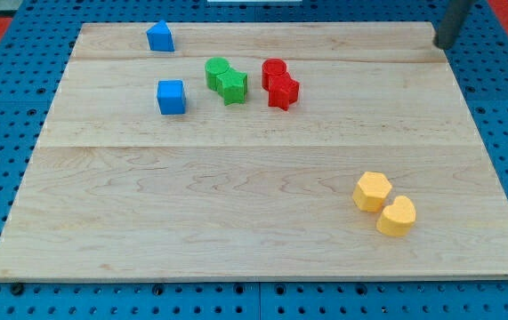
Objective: Push the red star into the hexagon
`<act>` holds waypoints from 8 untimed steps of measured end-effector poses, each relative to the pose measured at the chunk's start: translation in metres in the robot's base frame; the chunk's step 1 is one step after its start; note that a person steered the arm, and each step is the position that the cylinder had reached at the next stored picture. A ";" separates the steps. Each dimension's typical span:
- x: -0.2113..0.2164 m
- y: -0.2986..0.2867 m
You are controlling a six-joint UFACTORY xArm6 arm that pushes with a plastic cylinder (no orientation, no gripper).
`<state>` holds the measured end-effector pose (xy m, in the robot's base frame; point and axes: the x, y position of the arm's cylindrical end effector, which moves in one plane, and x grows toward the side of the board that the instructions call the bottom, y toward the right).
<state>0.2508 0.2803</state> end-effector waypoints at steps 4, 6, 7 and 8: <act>0.004 -0.003; 0.003 0.001; -0.039 -0.019; -0.048 -0.047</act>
<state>0.2030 0.2336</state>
